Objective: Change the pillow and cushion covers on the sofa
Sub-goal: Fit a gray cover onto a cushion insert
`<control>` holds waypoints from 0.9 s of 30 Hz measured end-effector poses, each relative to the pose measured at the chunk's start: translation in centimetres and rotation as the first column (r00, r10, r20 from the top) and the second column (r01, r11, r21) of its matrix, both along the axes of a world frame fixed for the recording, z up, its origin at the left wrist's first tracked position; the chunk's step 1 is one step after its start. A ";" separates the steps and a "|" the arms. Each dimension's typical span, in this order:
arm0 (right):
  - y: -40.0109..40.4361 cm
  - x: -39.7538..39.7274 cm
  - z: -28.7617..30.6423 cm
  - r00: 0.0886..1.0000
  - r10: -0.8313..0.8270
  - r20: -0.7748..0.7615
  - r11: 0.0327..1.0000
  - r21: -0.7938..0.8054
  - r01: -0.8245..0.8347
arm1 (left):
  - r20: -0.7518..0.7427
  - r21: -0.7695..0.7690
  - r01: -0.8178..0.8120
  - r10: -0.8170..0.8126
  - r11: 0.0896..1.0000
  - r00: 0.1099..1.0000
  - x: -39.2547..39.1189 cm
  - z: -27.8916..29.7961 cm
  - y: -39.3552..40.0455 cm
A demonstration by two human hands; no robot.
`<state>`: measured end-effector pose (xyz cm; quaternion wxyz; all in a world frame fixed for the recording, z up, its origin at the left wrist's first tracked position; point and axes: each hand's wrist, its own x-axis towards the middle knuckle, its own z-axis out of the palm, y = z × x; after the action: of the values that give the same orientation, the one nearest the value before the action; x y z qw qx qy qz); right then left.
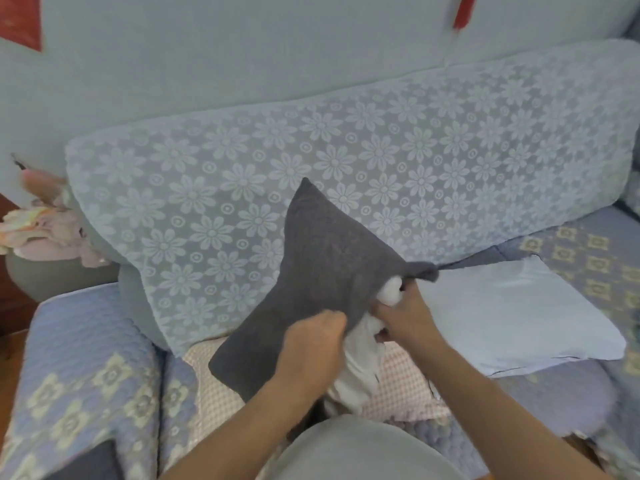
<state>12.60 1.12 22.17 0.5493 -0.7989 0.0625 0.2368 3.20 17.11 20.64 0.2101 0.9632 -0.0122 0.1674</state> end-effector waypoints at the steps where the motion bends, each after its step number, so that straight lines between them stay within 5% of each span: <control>1: 1.4 -0.7 -0.8 0.998 -0.055 0.036 0.994 -0.091 0.058 | -0.045 -0.003 0.072 -0.072 0.997 0.996 -0.9 0.3 -1.4; 4: 3.0 -1.1 -1.3 0.987 -0.149 -0.067 0.988 0.037 0.152 | -0.266 -0.091 -0.075 0.048 0.993 0.963 -2.2 -0.1 -1.2; 7: 3.4 -1.2 1.2 0.992 -0.002 -0.128 0.913 0.404 0.054 | -0.270 -0.120 -0.294 0.254 0.948 0.929 -3.3 -0.6 2.1; 9: 4.4 -1.6 2.9 0.990 0.124 -0.063 0.881 0.466 -0.081 | -0.240 -0.194 -0.401 0.353 0.896 0.904 -4.0 0.3 2.7; 13: 6.5 -2.3 3.8 0.938 0.317 0.143 0.909 0.235 -0.343 | -0.326 -0.347 -0.547 0.449 0.762 0.832 -5.0 3.1 1.9; 17: 9.0 -3.4 3.2 0.893 0.398 0.211 0.894 0.130 -0.429 | -0.156 -0.012 -0.562 0.554 0.827 0.818 -1.9 4.7 5.6; 19: 10.5 -4.4 2.0 0.780 0.539 0.318 0.825 -0.013 -0.565 | -0.072 0.175 -0.540 0.557 0.823 0.827 0.2 5.7 8.5; 23: 12.0 -7.0 -0.6 0.645 0.731 0.221 0.667 -0.036 -0.744 | -0.015 0.262 -0.441 0.461 0.858 0.887 2.4 8.4 11.5; 25: 11.8 -6.5 -1.1 0.690 0.633 0.351 0.738 -0.007 -0.674 | -0.020 0.180 -0.465 0.476 0.867 0.879 2.1 9.5 12.1; 27: 11.3 -4.2 -0.8 0.789 0.360 0.499 0.907 0.012 -0.421 | -0.058 0.141 -0.505 0.516 0.852 0.855 0.6 10.7 12.2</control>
<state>8.38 12.40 21.39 0.5339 -0.7926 -0.2586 0.1407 3.85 29.30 31.38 0.0999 0.9494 0.2438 0.1707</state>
